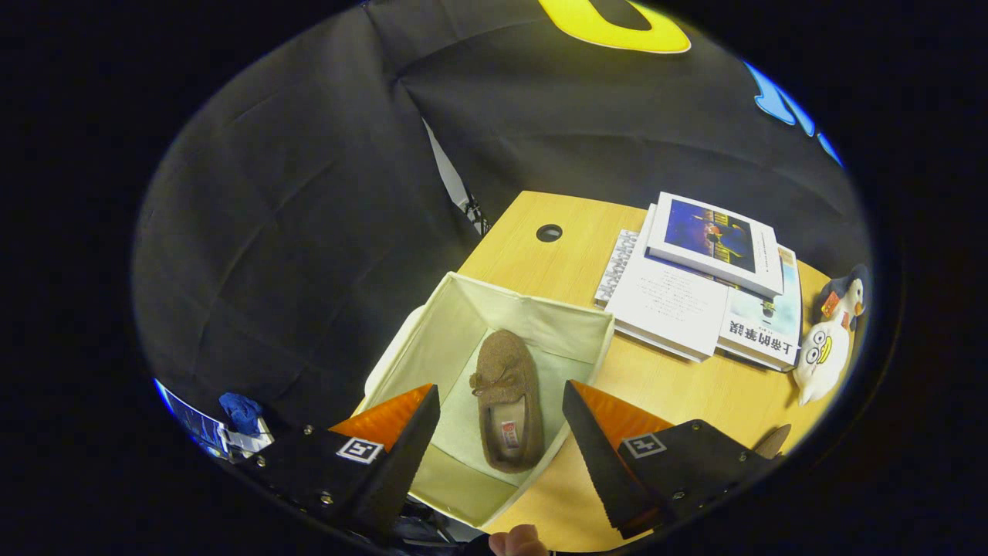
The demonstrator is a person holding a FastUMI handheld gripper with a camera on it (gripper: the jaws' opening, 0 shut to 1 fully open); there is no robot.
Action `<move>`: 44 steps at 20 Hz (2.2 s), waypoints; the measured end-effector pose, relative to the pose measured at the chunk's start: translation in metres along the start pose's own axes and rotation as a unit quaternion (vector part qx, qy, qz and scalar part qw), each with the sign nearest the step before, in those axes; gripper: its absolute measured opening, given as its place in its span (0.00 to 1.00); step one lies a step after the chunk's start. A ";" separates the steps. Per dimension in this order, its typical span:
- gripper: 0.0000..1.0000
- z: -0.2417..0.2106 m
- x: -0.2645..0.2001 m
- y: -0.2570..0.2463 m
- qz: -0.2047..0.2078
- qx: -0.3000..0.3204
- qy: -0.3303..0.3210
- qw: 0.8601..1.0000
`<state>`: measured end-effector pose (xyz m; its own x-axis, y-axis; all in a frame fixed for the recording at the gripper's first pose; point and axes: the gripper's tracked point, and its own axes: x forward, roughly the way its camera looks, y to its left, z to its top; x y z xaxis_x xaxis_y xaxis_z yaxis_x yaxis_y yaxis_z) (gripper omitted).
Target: Open the storage box then place both shoes into the box .Put the left shoe in first, then the right shoe, with the right side of both shoes facing outward in a uniform manner.
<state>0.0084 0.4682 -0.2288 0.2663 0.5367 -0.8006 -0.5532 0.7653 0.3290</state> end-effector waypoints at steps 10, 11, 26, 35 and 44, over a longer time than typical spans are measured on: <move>0.97 0.001 -0.078 -0.070 -0.005 0.013 -0.068 0.998; 0.97 -0.004 -0.086 -0.079 -0.008 0.015 -0.071 0.997; 0.97 -0.069 -0.185 -0.211 -0.069 0.063 -0.127 0.987; 0.97 -0.153 -0.196 -0.308 -0.134 0.135 -0.112 0.975; 0.97 -0.256 -0.179 -0.371 -0.178 0.158 -0.034 0.971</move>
<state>-0.0361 -0.0028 -0.3355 0.4547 0.2320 -0.8599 -0.1500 0.9716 0.1829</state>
